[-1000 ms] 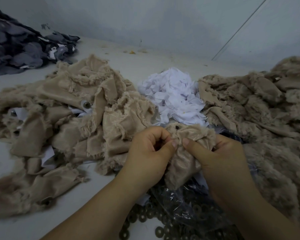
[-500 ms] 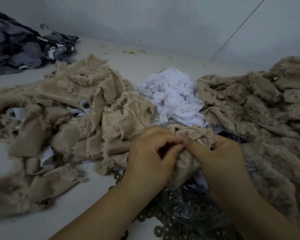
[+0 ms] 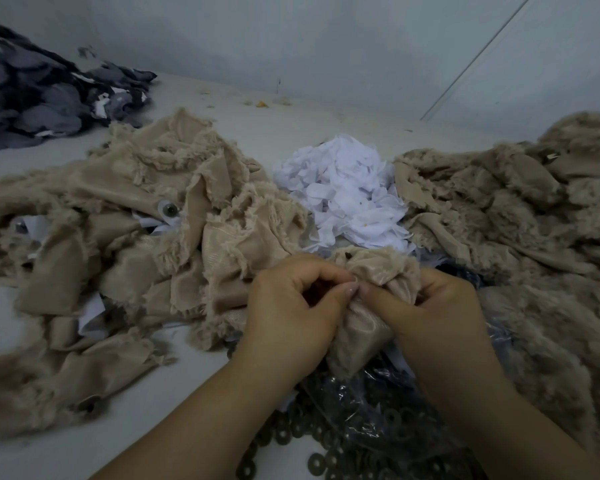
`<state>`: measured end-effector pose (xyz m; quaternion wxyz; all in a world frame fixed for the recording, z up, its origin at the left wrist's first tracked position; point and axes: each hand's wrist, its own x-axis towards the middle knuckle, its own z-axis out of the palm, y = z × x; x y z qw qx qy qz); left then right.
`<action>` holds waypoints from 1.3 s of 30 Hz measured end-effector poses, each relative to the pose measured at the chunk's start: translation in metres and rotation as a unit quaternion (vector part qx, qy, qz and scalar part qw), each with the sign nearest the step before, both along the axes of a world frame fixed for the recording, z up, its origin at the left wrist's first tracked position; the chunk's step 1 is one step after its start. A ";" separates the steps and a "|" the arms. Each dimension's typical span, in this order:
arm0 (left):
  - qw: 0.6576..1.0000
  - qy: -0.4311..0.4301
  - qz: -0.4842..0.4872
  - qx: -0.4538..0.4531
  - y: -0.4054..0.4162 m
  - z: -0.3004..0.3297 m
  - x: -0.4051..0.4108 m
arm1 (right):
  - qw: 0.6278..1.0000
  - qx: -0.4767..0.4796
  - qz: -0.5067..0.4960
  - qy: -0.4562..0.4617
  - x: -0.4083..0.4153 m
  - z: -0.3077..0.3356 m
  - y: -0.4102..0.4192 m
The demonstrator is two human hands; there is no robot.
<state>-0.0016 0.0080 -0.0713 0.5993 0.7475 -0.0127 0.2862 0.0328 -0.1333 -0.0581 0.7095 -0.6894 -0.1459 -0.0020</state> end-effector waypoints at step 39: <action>0.985 0.166 -0.048 0.015 0.009 0.009 0.005 | 0.996 -0.052 0.021 0.076 0.009 -0.003 -0.004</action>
